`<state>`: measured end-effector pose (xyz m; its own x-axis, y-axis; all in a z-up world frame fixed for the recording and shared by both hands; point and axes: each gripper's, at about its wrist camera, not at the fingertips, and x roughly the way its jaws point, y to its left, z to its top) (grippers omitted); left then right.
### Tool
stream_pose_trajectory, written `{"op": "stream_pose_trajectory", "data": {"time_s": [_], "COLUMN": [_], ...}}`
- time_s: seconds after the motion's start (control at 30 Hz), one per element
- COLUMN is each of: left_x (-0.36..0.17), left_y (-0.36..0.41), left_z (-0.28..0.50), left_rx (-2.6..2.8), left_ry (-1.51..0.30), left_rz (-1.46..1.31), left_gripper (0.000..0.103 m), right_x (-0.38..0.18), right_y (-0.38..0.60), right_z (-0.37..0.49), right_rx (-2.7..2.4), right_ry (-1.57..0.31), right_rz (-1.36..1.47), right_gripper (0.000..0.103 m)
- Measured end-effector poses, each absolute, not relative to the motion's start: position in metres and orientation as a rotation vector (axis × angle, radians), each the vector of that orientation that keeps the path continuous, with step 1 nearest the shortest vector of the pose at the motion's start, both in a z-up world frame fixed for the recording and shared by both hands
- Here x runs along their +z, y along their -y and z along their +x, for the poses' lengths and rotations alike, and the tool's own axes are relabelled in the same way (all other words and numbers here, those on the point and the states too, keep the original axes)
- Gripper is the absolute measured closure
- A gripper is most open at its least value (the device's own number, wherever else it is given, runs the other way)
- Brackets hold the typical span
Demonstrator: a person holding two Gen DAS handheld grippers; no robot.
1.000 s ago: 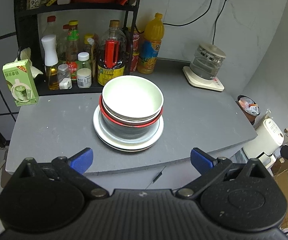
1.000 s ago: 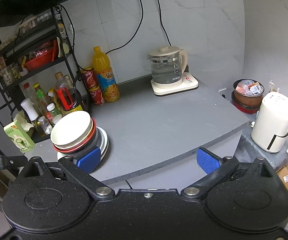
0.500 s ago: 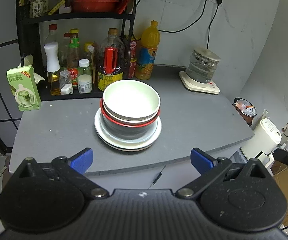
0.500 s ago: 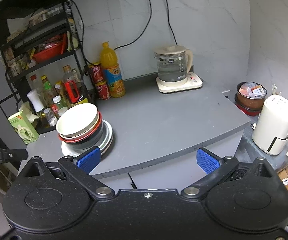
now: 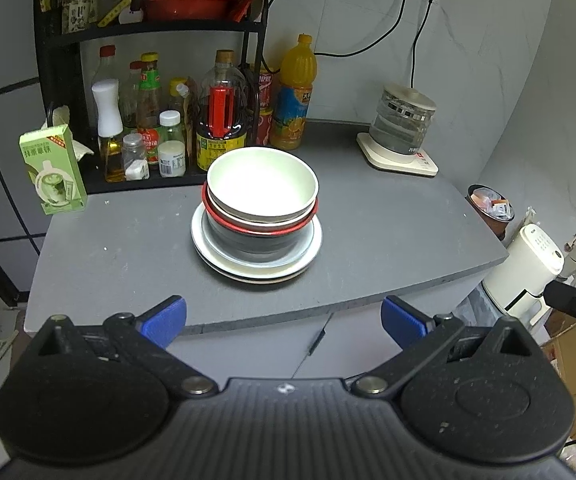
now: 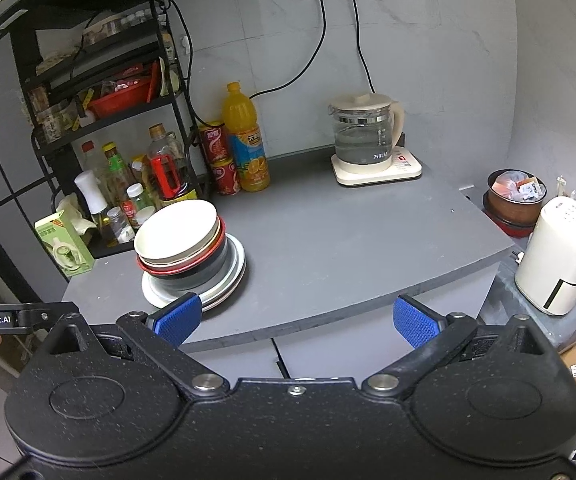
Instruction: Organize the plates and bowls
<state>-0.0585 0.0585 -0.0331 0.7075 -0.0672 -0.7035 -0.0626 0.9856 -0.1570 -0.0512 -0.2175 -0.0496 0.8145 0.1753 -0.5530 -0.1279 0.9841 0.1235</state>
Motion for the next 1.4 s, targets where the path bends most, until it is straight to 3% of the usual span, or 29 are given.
{"op": "stream_pose_trajectory", "data": {"time_s": [1.4], "left_x": [-0.0319], "left_y": [-0.0633], "left_z": [-0.0608], "left_rx": [0.0], "left_ry": [-0.803], "left_rz": [-0.16], "left_gripper": [0.0], "right_x": [-0.052], "right_y": [0.215], "right_z": [-0.0496], "right_rx": [0.162], "right_ry": [-0.602], "right_rz": [0.087], "right_gripper": [0.0]}}
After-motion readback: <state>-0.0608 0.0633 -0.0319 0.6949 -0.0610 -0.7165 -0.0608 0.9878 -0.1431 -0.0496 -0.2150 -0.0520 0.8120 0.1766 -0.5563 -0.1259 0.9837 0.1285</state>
